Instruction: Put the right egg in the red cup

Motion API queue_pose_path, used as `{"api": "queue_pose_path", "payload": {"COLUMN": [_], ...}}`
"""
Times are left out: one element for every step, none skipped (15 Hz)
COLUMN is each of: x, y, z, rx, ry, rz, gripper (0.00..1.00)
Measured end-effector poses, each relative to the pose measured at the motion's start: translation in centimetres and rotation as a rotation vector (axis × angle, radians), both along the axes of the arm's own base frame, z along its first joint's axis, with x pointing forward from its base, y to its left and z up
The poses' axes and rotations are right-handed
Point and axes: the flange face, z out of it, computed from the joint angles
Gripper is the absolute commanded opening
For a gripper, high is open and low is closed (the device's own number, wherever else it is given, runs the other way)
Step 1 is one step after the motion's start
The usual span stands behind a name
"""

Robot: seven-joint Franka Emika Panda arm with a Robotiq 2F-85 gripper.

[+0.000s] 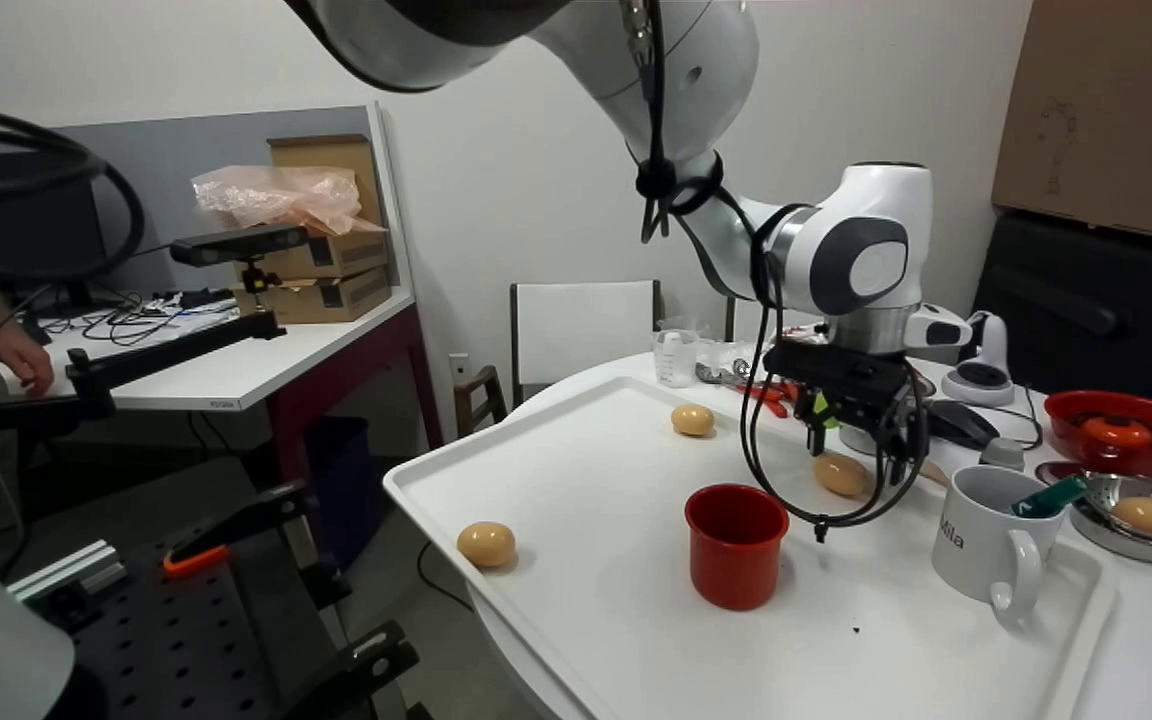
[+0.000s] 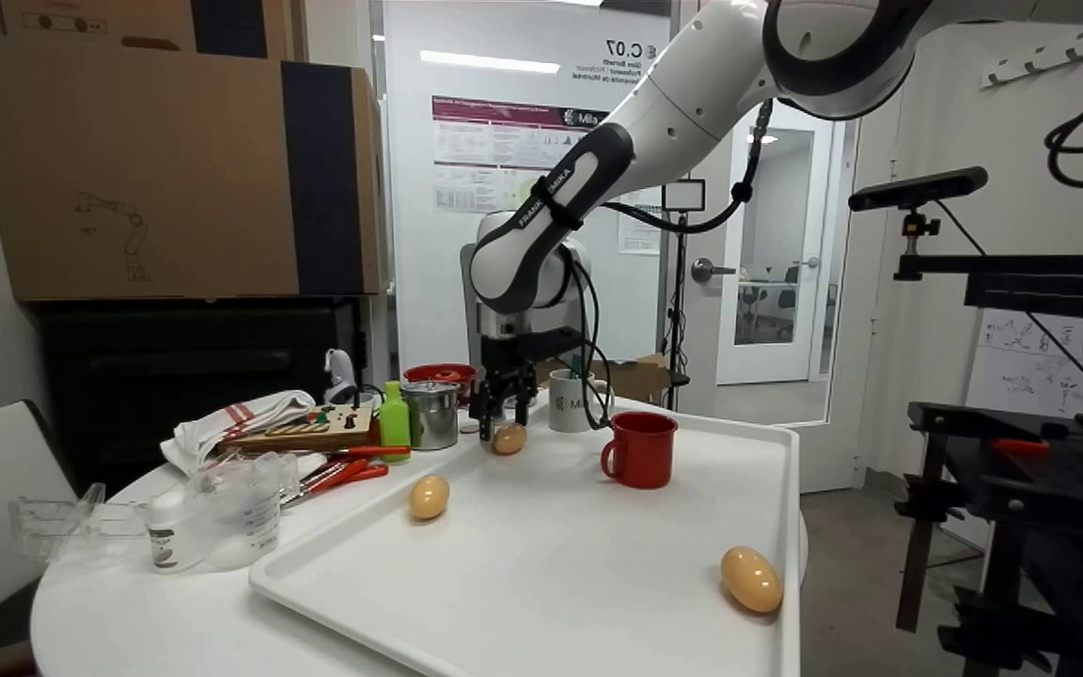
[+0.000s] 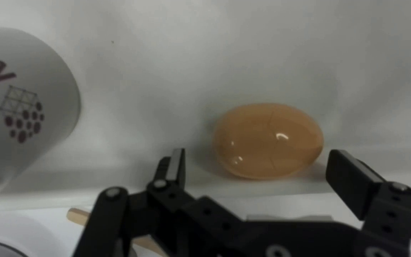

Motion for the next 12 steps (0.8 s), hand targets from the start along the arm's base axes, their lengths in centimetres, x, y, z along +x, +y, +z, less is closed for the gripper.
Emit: {"api": "queue_pose_path", "payload": {"x": [0.0, -0.1, -0.1, -0.1, -0.2, -0.2, -0.2, -0.3, -0.4, -0.4, -0.5, -0.5], "y": [-0.3, -0.6, -0.8, -0.9, -0.9, -0.8, -0.6, -0.4, -0.2, 0.0, 0.2, 0.3], "z": [0.0, 0.1, 0.1, 0.1, 0.0, -0.1, -0.3, -0.6, -0.9, -1.1, -1.2, -1.3], "rx": [-0.004, -0.007, -0.01, -0.011, -0.011, -0.009, -0.006, -0.001, 0.004, 0.009, 0.012, 0.014], "ry": [-0.001, -0.001, -0.001, -0.001, 0.0, 0.001, 0.005, 0.008, 0.012, 0.016, 0.019, 0.022], "rz": [-0.01, -0.02, -0.028, -0.034, -0.039, -0.039, -0.038, -0.037, -0.037, -0.037, -0.037, -0.039], "gripper": [1.0, 1.0, 1.0, 1.0, 1.0, 1.0, 1.0, 1.0, 1.0, 1.0, 1.0, 0.94]}}
